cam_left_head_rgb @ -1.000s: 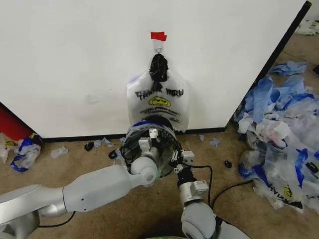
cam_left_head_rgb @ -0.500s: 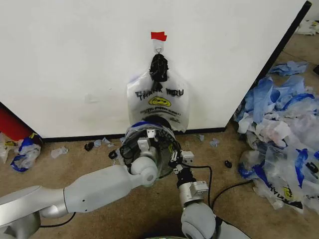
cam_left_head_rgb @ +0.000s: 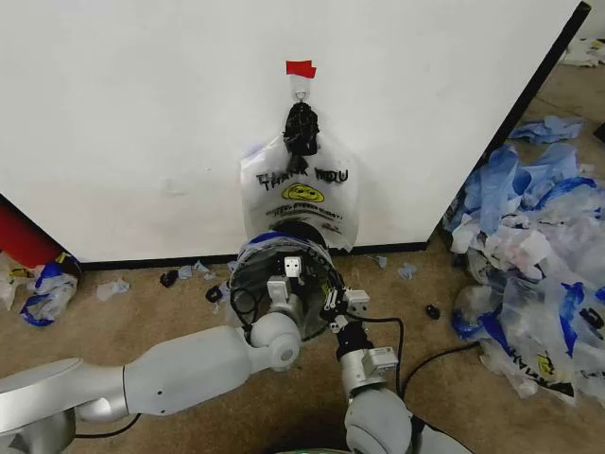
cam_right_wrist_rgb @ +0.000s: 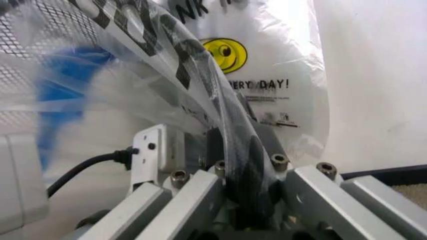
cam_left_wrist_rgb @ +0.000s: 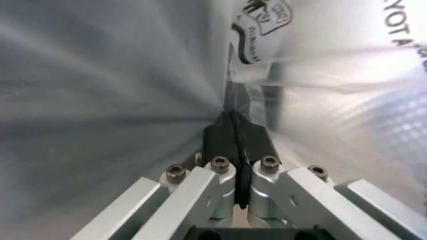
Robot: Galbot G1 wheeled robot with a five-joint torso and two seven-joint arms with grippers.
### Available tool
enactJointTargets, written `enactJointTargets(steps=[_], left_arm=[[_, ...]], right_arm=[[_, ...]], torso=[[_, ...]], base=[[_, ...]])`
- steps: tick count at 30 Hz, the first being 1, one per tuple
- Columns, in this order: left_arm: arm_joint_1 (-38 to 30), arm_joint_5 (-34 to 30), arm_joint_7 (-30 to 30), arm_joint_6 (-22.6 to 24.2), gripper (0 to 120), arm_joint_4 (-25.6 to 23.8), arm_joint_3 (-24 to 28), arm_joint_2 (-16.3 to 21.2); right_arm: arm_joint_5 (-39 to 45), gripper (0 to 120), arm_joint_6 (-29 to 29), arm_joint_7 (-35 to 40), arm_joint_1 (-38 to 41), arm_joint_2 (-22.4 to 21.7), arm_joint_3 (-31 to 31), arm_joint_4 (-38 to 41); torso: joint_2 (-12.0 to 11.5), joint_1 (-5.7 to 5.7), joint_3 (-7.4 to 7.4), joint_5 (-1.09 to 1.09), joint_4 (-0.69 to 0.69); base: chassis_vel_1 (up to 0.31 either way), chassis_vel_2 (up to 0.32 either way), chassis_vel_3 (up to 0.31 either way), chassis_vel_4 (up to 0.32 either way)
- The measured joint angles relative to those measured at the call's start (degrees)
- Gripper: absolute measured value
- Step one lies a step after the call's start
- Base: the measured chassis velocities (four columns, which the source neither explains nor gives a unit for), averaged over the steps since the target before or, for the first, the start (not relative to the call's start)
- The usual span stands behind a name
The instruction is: Pick up the garbage bag from the wall and place it over the trash bin.
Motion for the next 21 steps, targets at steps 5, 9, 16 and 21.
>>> enactJointTargets(steps=[5,9,16,21], left_arm=[[-1.15,-0.37,-0.46,-0.42,0,0.89,-2.12,-1.39],[-2.35,-1.13,-0.65,-0.72,0,1.15,-2.92,-1.52],[-1.2,-1.54,-0.83,-0.63,0,-1.04,-2.32,0.98],[-1.22,-3.32,-0.96,-0.56,0,-4.03,-2.19,2.3]], right_arm=[[-0.04,0,0.0,-0.12,-0.12,0.0,0.01,0.02],[-0.12,0,0.0,-0.2,-0.27,0.11,-0.01,0.02],[-0.23,0,0.05,-0.3,-0.25,0.32,-0.26,-0.21],[0.23,0,0.19,-0.22,0.48,0.18,0.23,-0.97]], torso=[[0.0,0.0,0.0,0.0,-0.01],[0.0,0.0,0.0,0.01,-0.02],[0.0,0.0,0.0,-0.01,0.01],[0.0,0.0,0.0,-0.01,0.0]], base=[[0.0,0.0,0.0,0.0],[0.0,0.0,0.0,0.0],[0.0,0.0,0.0,0.0],[0.0,0.0,0.0,0.0]])
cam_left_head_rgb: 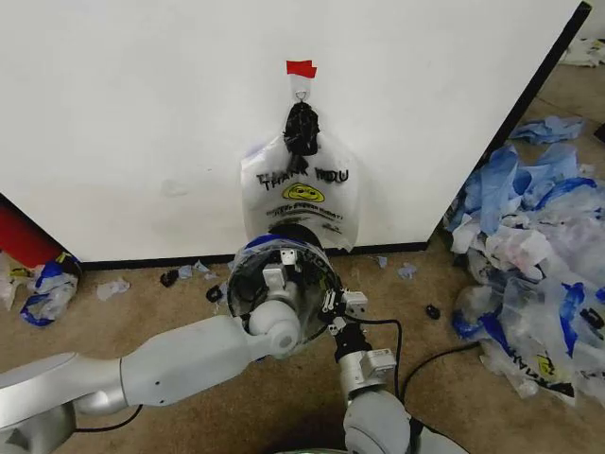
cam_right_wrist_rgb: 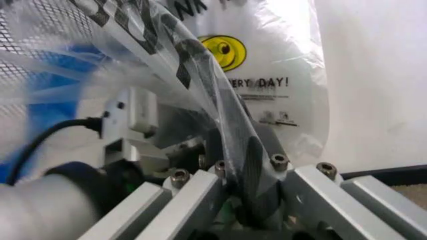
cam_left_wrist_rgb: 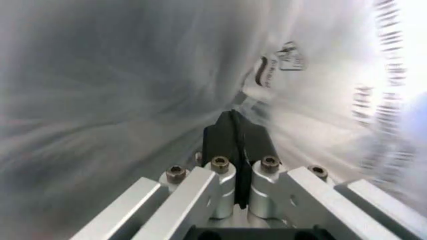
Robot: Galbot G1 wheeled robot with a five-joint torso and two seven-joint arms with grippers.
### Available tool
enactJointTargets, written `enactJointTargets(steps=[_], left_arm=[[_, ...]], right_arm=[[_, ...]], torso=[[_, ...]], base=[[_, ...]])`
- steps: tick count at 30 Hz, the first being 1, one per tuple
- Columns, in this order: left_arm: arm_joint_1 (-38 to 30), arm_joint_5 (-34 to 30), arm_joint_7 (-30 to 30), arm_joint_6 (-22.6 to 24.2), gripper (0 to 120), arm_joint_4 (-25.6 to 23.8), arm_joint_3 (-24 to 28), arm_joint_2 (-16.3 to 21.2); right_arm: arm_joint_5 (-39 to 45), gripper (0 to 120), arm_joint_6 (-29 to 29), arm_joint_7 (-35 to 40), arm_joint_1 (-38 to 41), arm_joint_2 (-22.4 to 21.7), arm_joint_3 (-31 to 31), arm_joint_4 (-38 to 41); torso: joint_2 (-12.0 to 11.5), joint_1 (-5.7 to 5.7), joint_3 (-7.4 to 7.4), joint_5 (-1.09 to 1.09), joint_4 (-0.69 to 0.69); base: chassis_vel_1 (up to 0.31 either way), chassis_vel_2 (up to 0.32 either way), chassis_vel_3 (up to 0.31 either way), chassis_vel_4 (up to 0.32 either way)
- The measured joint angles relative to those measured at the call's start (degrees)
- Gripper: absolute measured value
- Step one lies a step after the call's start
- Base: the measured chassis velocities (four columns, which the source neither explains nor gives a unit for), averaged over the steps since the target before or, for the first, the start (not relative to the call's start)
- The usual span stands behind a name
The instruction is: Pick up the garbage bag from the wall and place it over the trash bin.
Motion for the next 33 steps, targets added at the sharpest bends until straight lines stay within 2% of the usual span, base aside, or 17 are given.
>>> enactJointTargets(steps=[10,13,24,32,33], left_arm=[[-0.29,-1.39,-0.54,0.14,0,-4.07,1.08,1.27],[-0.04,-1.53,-0.72,0.14,0,-6.35,1.2,2.79],[1.63,-2.21,-0.72,0.19,0,-12.66,0.57,7.1],[4.05,-2.33,0.4,0.19,0,-16.55,-2.53,10.65],[5.08,-2.46,1.05,0.19,0,-17.86,-4.37,11.9]], right_arm=[[5.21,0,-0.34,1.79,1.48,0.26,1.39,-0.33],[10.34,0,-1.36,4.17,2.11,0.32,2.15,0.01],[20.37,0,-3.24,10.12,3.61,1.46,2.12,0.39],[27.4,0,-4.61,13.15,4.65,1.55,3.2,0.69],[30.04,0,-4.97,14.07,4.83,1.47,3.67,0.84]], torso=[[0.0,0.0,0.0,0.0,-0.01],[0.0,0.0,0.0,0.0,0.0],[0.0,0.0,0.0,0.0,0.0],[0.0,0.0,0.0,-0.01,0.0],[0.0,0.0,0.0,0.0,-0.01]], base=[[0.0,0.0,0.0,0.0],[0.0,0.0,0.0,0.0],[0.0,0.0,0.0,0.0],[0.0,0.0,0.0,0.0],[0.0,0.0,0.0,0.0]])
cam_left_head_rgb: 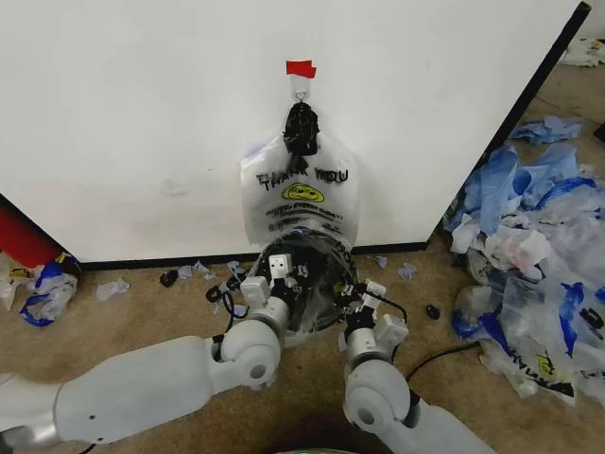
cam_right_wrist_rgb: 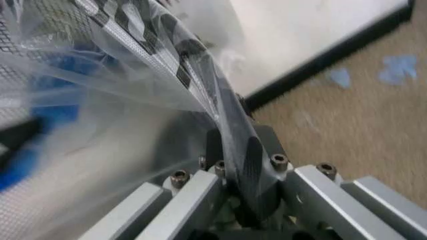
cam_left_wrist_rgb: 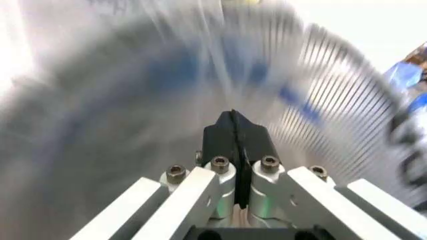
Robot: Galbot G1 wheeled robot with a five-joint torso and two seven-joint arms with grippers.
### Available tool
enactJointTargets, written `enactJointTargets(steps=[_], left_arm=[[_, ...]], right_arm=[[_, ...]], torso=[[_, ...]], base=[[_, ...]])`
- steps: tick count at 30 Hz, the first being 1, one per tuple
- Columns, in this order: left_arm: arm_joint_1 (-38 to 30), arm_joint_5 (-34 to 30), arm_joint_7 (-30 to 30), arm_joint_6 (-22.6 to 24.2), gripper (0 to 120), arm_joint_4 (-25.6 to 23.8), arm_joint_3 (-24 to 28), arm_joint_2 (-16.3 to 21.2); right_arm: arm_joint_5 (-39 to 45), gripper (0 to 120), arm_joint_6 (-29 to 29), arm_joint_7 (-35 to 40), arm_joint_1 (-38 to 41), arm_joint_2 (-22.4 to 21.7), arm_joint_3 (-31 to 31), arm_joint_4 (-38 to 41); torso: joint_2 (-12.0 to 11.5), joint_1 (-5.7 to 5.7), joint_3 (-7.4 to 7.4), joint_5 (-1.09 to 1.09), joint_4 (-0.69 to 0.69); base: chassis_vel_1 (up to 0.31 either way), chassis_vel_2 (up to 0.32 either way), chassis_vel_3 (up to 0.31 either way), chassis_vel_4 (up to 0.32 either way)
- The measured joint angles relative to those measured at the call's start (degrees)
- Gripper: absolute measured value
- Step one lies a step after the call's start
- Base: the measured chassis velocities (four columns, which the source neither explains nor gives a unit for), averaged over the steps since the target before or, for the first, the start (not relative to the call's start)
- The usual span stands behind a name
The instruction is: Pick up the garbage bag from the wall and place it over the trash bin.
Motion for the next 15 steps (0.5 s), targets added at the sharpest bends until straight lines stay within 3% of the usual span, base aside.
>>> enactJointTargets(steps=[6,11,15], left_arm=[[6.11,-0.14,3.24,0.08,0,-5.02,-9.07,5.6],[13.38,-0.22,6.64,0.21,0,-8.46,-20.13,12.06],[16.43,-0.66,7.89,0.21,0,-9.5,-25.73,14.19]], right_arm=[[8.01,0,-1.45,3.03,0.16,-0.35,1.87,1.24],[15.95,0,-4.53,5.21,-0.28,-1.73,3.75,5.19],[19.39,0,-6.39,6.46,-0.34,-2.06,4.49,6.92]], torso=[[0.0,0.0,0.0,0.0,0.02],[0.0,0.0,-0.01,0.02,0.02],[0.0,0.0,0.0,-0.02,-0.01]], base=[[0.0,0.0,0.0,0.0],[0.0,0.0,0.0,0.0],[0.0,0.0,0.0,0.0]])
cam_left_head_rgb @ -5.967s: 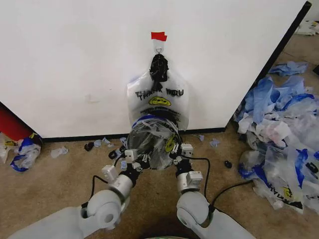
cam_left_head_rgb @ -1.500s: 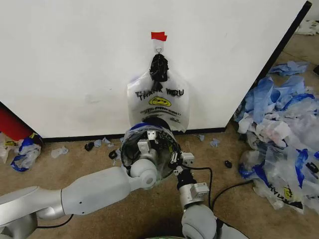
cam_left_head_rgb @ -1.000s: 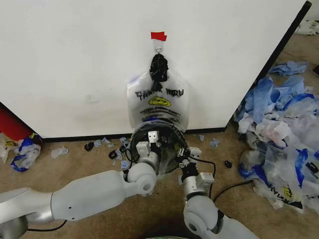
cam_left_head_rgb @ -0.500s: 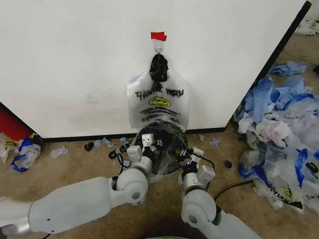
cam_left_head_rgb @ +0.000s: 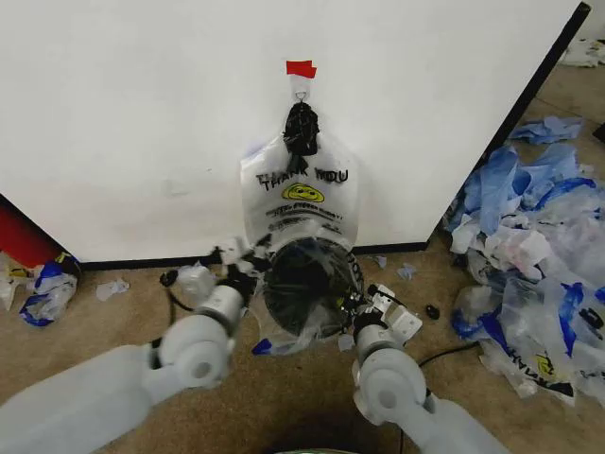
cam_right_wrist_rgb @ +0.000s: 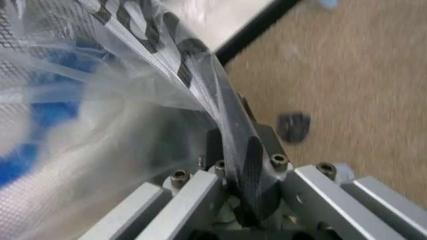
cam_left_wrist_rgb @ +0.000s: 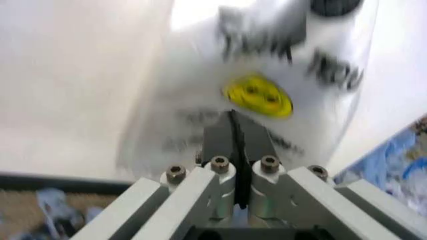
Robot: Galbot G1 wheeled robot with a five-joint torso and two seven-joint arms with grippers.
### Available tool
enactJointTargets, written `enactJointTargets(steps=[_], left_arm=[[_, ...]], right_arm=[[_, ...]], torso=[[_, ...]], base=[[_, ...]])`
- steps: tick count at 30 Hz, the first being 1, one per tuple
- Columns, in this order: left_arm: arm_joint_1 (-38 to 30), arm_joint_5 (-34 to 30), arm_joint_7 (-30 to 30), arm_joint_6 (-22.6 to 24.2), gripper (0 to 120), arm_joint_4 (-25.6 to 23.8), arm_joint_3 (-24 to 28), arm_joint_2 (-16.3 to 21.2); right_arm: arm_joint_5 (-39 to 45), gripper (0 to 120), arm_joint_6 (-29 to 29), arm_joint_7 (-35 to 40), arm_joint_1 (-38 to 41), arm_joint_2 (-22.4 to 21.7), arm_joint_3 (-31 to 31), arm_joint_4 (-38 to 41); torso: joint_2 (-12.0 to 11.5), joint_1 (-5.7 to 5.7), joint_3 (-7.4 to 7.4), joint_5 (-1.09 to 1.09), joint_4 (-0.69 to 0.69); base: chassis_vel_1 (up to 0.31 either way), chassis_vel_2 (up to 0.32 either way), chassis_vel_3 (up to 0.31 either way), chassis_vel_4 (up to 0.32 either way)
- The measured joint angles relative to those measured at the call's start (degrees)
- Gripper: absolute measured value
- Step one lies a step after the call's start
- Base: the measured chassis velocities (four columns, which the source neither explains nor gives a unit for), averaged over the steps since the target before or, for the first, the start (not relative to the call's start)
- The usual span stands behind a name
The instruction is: Pick up the garbage bag from the wall and place it over the trash bin.
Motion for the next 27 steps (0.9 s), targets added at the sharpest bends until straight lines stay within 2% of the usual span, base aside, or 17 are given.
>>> enactJointTargets(steps=[2,3,9,18,20,23,27], left_arm=[[5.41,-0.12,1.64,0.05,0,-1.16,-8.2,2.24],[6.8,-0.11,1.96,0.04,0,-1.55,-9.96,2.96],[10.7,0.13,2.45,-0.19,0,-2.43,-14.38,4.05],[11.23,0.69,2.49,-0.31,0,-1.43,-13.57,1.57],[11.76,-0.91,1.26,-0.25,0,-1.85,-11.6,-0.21],[12.07,-1.3,0.91,-0.24,0,-1.99,-10.66,-0.92],[14.77,-1.32,1.47,-0.2,0,-2.12,-10.28,-2.29]], right_arm=[[2.08,0,-2.11,1.06,-0.14,-0.4,-0.04,0.86],[2.18,0,-2.51,1.34,-0.15,-0.51,-0.2,0.86],[2.28,0,-4.02,2.29,-0.36,-0.52,-0.92,-0.14],[3.37,0,-4.98,1.37,0.31,0.56,-0.76,-3.59],[3.14,0,-4.77,0.47,0.65,1.31,-0.32,-5.08],[3.49,0,-4.58,0.16,0.92,1.72,0.33,-5.4],[5.46,0,-3.33,-1.12,1.19,2.99,4.04,-5.66]], torso=[[0.0,0.0,0.0,0.02,0.01],[0.0,0.0,0.0,0.03,0.05],[0.01,0.0,0.0,0.04,0.01],[0.01,0.0,0.0,0.02,0.01],[0.01,0.0,0.0,0.02,0.01],[0.01,0.0,0.0,0.03,0.01],[0.01,0.0,0.0,0.02,0.01]], base=[[0.0,0.0,0.0,0.0],[0.0,0.0,0.0,0.0],[0.0,0.0,0.0,0.0],[0.0,0.0,0.0,0.0],[0.0,0.0,0.0,0.0],[0.0,0.0,0.0,0.0],[0.0,0.0,0.0,0.0]])
